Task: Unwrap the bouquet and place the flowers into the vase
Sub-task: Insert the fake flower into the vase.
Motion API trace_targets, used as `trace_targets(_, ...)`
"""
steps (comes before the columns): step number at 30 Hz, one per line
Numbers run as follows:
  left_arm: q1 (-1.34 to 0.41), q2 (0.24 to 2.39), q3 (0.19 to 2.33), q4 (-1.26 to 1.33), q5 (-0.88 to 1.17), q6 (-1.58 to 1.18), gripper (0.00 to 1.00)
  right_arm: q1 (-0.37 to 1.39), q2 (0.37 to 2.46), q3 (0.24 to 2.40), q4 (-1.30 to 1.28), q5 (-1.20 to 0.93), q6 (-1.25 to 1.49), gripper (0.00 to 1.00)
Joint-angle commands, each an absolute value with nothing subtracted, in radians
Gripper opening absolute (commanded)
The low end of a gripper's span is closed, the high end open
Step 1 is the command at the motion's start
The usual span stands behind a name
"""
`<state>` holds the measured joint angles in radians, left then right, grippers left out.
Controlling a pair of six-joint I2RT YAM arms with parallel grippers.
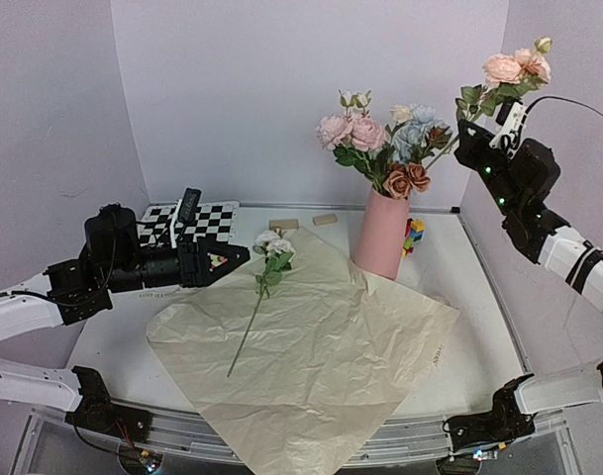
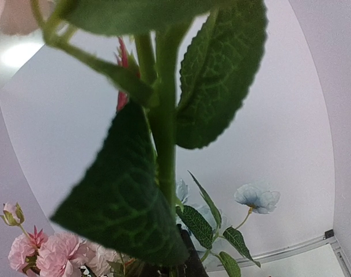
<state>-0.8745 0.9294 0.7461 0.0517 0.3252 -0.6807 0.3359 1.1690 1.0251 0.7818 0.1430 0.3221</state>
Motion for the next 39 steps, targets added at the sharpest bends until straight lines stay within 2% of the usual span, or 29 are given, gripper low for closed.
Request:
trace_targets(1, -0.878, 0.938, 0.797, 0.071, 0.322, -0.676, 0.84, 0.333, 1.17, 0.99, 0.866, 0.074, 0.288, 0.0)
trace_targets(34, -0.877, 0.947, 0.795, 0.072, 0.32, -0.689, 0.84, 0.332, 1.335, 0.854, 0.91, -0.055, 0.407, 0.01)
trace_targets(36, -0.877, 0.947, 0.795, 0.072, 0.321, -0.689, 0.84, 0.333, 1.328, 0.853, 0.909, -0.051, 0.409, 0.06)
trace_targets(39, -0.877, 0.946, 0.795, 0.071, 0.321, -0.69, 0.84, 0.333, 1.299, 0.861, 0.899, -0.019, 0.407, 0.27)
